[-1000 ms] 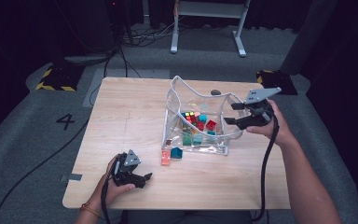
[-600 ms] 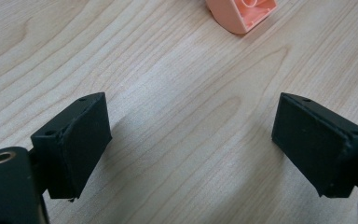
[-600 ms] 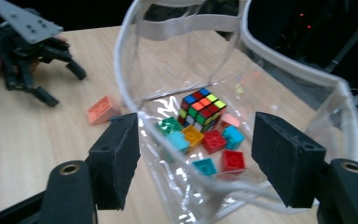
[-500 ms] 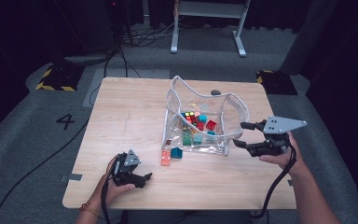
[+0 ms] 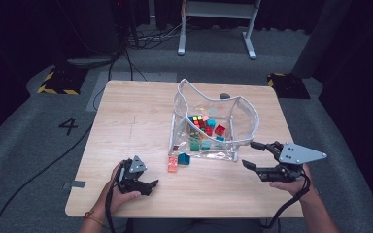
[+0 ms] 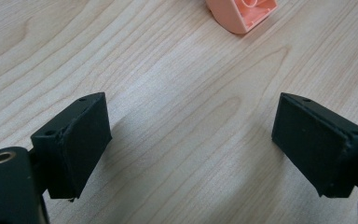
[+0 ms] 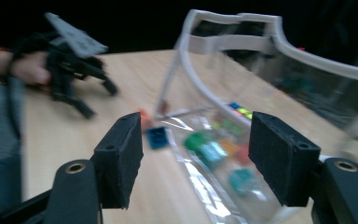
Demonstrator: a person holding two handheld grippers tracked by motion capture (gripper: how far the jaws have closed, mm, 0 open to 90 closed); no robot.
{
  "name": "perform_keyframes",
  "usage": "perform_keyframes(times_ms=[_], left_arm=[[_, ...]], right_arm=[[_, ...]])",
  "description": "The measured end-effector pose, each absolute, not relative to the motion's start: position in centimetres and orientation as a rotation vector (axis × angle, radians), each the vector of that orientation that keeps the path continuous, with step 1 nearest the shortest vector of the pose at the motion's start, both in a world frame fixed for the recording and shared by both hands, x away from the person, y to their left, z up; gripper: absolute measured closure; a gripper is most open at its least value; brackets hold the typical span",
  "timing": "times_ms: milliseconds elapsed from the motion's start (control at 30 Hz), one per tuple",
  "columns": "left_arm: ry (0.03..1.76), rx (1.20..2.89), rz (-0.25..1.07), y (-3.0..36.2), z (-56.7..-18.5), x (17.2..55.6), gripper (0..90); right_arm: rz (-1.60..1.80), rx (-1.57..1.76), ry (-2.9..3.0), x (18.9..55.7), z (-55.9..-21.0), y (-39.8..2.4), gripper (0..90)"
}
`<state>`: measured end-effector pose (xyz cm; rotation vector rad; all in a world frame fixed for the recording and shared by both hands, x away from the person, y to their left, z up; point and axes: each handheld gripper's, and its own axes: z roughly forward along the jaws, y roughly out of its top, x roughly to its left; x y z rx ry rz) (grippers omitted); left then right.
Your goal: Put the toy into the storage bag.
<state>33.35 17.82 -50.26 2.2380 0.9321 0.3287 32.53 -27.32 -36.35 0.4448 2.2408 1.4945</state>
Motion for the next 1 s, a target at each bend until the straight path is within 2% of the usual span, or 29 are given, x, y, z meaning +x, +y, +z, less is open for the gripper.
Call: perform_keyframes(times_ms=[333, 1000], left_arm=[[0.930, 2.241, 0.329, 17.8, -50.3, 33.4, 11.6], [0.929, 2.241, 0.331, 17.8, -50.2, 33.4, 11.6]], right_arm=[[1.456, 0.348, 2.411, 31.8, -40.1, -23.1, 34.8], [1.232, 0.308, 2.637, 38.2, -47.5, -12.6, 36.6]])
